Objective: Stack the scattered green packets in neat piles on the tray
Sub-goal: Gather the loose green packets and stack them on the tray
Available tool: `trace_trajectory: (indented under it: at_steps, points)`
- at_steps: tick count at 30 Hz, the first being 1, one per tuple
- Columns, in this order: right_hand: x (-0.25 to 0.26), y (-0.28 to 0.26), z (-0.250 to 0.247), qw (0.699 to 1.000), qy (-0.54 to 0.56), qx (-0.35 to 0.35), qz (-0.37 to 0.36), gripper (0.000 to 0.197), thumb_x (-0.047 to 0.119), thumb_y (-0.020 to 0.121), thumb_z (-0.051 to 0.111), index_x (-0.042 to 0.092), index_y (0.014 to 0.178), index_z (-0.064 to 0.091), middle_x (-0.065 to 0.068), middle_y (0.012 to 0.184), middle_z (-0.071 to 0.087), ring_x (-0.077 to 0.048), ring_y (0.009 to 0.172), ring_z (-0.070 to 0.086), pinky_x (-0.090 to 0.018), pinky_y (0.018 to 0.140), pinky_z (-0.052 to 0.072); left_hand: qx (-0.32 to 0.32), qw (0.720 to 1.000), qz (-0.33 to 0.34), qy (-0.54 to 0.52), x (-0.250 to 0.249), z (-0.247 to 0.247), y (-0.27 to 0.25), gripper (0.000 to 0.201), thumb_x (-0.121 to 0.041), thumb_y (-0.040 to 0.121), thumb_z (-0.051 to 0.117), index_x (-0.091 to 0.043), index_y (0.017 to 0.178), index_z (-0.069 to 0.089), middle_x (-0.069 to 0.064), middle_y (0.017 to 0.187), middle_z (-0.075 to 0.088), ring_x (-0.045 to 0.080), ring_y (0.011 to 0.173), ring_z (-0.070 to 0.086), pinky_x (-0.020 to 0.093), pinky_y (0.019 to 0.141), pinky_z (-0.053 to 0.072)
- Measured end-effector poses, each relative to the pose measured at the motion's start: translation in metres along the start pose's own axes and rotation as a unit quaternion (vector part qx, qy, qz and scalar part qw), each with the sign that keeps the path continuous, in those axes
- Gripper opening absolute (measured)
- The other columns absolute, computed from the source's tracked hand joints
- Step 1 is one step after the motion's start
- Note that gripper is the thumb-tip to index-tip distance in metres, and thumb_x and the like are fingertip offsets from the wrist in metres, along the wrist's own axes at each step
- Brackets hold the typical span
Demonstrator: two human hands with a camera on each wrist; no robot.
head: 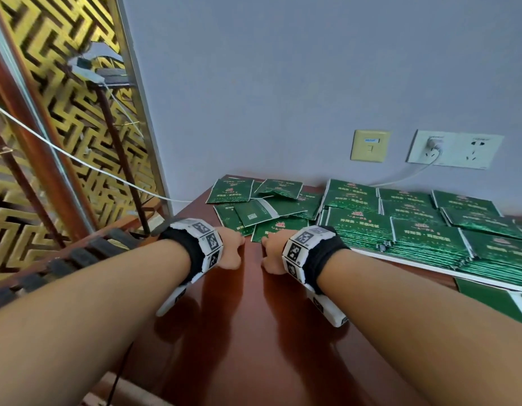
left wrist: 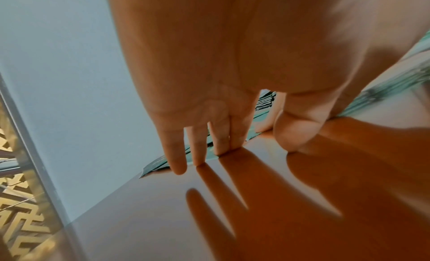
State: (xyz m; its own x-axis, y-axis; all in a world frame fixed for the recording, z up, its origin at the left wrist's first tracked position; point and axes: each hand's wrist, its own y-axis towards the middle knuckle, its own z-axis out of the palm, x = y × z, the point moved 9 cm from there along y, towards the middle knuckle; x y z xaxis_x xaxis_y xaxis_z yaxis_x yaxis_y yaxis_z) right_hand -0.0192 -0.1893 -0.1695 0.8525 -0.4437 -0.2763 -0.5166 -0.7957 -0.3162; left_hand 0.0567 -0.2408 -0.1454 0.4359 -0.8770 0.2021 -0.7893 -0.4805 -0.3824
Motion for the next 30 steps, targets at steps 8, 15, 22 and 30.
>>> trace_trajectory:
  at_steps: [8,15,22,30]
  points:
    - [0.005,-0.029,0.010,0.999,0.028,0.003,-0.019,0.057,0.047,0.080,0.043,0.021,0.130,0.052,-0.003,0.126,0.059,-0.029,0.110,0.059,-0.045,0.089,0.049,0.000,1.000,0.011,0.004,-0.011,0.011,-0.037,0.065,-0.020,0.090,0.049,-0.016,0.151,0.025,0.006,0.151,0.036,0.025,0.134,0.040,0.031,0.106,0.038]
    - [0.009,-0.064,0.021,0.998,0.046,0.002,-0.048,0.056,0.046,0.085,0.042,0.024,0.136,0.047,0.000,0.138,0.052,-0.027,0.119,0.054,-0.044,0.096,0.047,0.017,0.999,0.017,-0.039,-0.013,0.029,-0.064,0.072,-0.021,0.089,0.049,-0.025,0.153,0.016,-0.001,0.153,0.032,0.022,0.135,0.039,0.032,0.109,0.035]
    - [0.008,-0.105,0.023,0.997,0.044,0.007,-0.060,0.057,0.041,0.089,0.045,0.026,0.144,0.037,0.001,0.145,0.043,-0.027,0.127,0.047,-0.043,0.100,0.044,0.004,0.997,0.035,-0.066,-0.020,0.031,-0.097,0.067,-0.020,0.091,0.051,-0.027,0.152,0.024,-0.007,0.153,0.032,0.017,0.135,0.038,0.022,0.106,0.031]
    - [0.010,-0.163,0.012,0.994,0.079,-0.005,-0.079,0.047,0.035,0.092,0.047,0.033,0.139,0.047,0.004,0.130,0.058,-0.020,0.114,0.056,-0.028,0.087,0.046,0.000,0.994,0.067,-0.083,-0.038,0.034,-0.137,0.058,-0.016,0.095,0.051,-0.025,0.149,0.033,-0.002,0.139,0.052,0.016,0.113,0.055,0.014,0.077,0.033]
